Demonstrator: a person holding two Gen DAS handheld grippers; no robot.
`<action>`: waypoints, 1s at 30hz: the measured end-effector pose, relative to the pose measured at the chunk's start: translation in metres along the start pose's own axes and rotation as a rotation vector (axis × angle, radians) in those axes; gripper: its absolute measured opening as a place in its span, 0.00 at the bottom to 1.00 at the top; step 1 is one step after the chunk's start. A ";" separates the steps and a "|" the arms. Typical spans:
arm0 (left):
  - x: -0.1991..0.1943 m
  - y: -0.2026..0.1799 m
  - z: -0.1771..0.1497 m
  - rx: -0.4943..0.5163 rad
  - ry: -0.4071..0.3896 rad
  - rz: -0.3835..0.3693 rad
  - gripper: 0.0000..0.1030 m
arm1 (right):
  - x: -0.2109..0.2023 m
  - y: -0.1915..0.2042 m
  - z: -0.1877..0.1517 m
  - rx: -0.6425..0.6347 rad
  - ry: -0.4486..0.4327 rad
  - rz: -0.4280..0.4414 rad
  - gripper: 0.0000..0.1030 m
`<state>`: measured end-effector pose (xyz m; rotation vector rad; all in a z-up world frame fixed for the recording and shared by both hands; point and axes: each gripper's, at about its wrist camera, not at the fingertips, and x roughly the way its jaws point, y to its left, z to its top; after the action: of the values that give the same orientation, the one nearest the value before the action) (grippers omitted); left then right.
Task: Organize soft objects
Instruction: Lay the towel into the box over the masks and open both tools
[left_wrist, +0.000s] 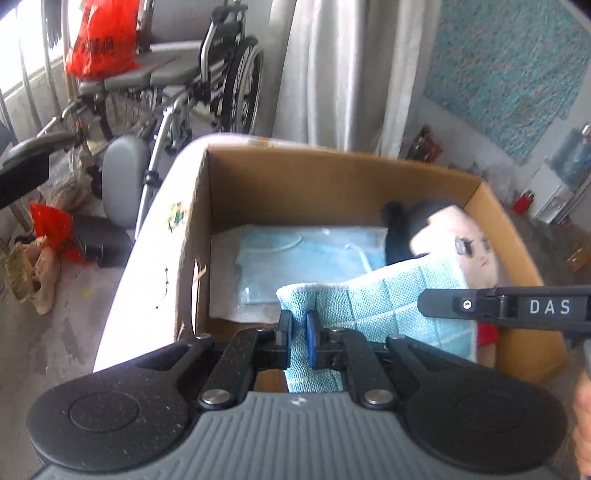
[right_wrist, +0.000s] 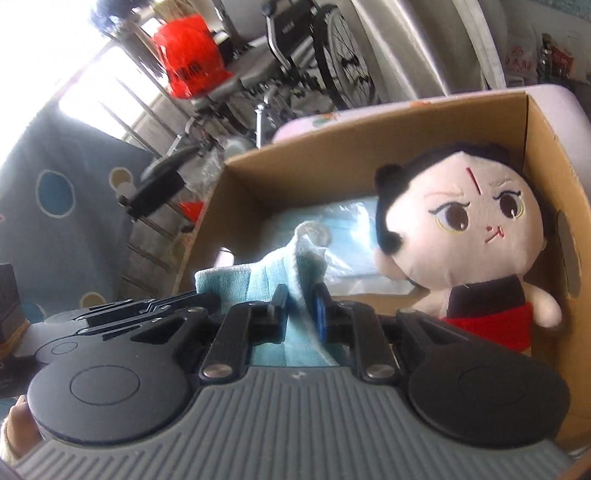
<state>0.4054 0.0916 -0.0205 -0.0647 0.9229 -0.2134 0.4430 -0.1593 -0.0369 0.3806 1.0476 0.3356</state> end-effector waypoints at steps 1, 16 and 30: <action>0.018 0.003 0.001 0.000 0.046 0.012 0.08 | 0.015 -0.004 0.002 0.013 0.042 -0.026 0.13; 0.108 0.003 -0.004 0.200 0.250 0.215 0.08 | 0.088 -0.004 -0.005 -0.164 0.240 -0.221 0.13; 0.116 -0.033 -0.009 0.573 0.217 0.411 0.09 | 0.101 0.004 -0.016 -0.168 0.300 -0.195 0.16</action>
<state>0.4611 0.0351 -0.1124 0.6835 1.0386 -0.0955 0.4754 -0.1090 -0.1196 0.0762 1.3288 0.3089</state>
